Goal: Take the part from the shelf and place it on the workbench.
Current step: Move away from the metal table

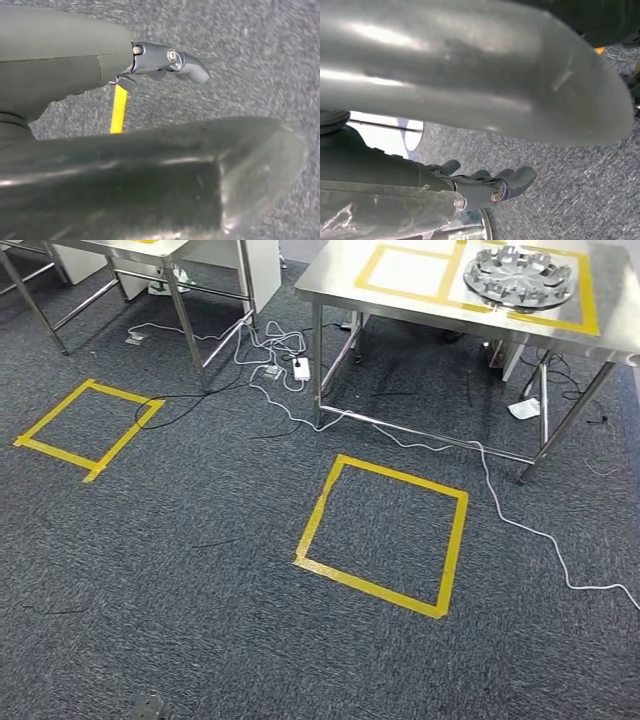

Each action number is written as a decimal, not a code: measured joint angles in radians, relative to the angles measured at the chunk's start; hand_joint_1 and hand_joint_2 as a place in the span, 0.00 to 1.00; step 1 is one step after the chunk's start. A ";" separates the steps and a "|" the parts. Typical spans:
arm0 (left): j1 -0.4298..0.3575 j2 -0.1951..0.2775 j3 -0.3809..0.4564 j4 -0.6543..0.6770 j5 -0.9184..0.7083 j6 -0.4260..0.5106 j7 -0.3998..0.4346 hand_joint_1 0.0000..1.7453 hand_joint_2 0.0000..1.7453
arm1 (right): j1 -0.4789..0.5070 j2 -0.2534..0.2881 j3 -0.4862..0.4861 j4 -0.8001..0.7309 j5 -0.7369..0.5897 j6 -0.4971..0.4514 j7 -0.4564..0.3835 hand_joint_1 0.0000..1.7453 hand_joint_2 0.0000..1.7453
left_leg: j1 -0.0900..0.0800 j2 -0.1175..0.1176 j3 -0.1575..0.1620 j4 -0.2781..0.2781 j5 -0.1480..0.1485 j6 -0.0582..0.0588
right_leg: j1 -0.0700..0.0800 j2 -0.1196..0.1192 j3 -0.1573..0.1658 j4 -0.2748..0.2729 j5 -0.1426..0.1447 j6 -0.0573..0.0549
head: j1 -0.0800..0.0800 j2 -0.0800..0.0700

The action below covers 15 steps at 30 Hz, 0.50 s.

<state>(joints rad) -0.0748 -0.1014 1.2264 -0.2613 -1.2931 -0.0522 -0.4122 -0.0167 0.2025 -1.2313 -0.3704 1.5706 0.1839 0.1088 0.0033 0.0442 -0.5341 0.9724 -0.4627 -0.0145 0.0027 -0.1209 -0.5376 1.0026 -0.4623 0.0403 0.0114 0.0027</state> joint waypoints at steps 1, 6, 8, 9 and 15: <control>0.002 0.001 0.001 0.000 0.005 0.002 0.001 0.00 0.00 | 0.000 0.000 0.008 0.000 0.000 -0.001 0.000 0.00 0.00 | 0.001 -0.010 -0.002 -0.001 0.004 0.007 | -0.003 0.020 -0.006 0.017 -0.015 0.006 | 0.001 0.000; 0.000 0.002 0.017 -0.001 0.028 0.013 0.008 0.00 0.00 | 0.004 -0.004 0.054 0.012 0.001 -0.016 -0.013 0.00 0.00 | 0.003 -0.071 -0.018 -0.001 0.018 0.021 | -0.008 0.115 -0.122 0.287 -0.150 0.015 | 0.007 0.000; 0.003 0.003 0.026 -0.004 0.034 0.017 0.011 0.00 0.00 | 0.003 -0.007 0.073 0.019 0.001 -0.031 -0.026 0.00 0.00 | 0.003 -0.100 -0.019 0.000 0.021 0.018 | -0.008 0.122 -0.098 0.242 -0.108 0.009 | 0.007 0.000; 0.004 0.003 0.029 -0.006 0.037 0.018 0.013 0.00 0.00 | 0.002 -0.008 0.084 0.021 0.001 -0.043 -0.030 0.00 0.00 | 0.003 -0.115 -0.019 0.000 0.023 0.015 | -0.010 0.139 -0.061 0.169 -0.069 0.006 | 0.007 0.000; 0.002 -0.003 0.056 -0.029 0.072 0.013 -0.015 0.00 0.00 | -0.008 -0.015 0.151 0.026 -0.004 -0.213 -0.056 0.00 0.00 | 0.011 -0.174 -0.041 0.000 0.041 -0.021 | -0.012 0.192 0.015 -0.001 -0.013 -0.013 | 0.006 0.000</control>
<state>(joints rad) -0.0724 -0.1044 1.2824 -0.2906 -1.2214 -0.0389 -0.4270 -0.0247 0.1877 -1.0805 -0.3440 1.5671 -0.0287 0.0527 0.0143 -0.1296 -0.5756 0.9724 -0.4216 -0.0354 -0.0091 0.0711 -0.5226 1.0018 -0.4753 0.0272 0.0177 0.0027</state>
